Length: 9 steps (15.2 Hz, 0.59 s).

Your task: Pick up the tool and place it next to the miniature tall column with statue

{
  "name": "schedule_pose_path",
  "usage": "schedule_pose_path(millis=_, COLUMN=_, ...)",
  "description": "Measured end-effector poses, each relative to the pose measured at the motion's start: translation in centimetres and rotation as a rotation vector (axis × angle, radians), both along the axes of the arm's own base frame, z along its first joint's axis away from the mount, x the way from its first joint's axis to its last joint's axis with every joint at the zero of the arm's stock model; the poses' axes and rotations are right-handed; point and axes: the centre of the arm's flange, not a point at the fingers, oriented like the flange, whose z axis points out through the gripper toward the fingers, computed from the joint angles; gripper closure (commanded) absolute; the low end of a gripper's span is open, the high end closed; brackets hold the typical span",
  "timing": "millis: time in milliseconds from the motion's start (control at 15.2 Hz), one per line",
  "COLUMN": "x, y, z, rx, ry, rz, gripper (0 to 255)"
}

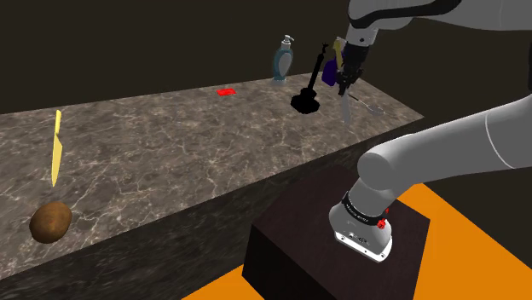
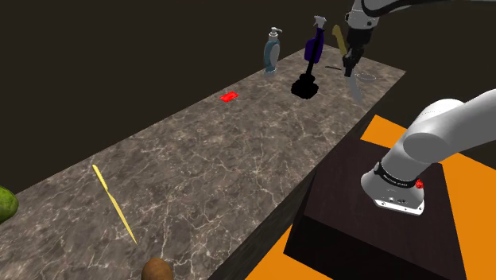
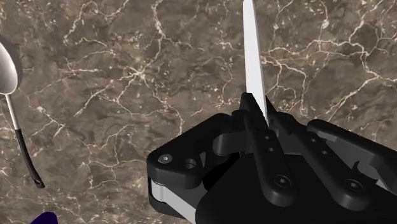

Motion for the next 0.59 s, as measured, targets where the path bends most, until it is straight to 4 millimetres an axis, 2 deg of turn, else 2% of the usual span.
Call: schedule_pose_path(millis=594, x=-0.1, y=-0.1, z=-4.7, rx=0.0, ry=0.0, rz=0.0, gripper=255)
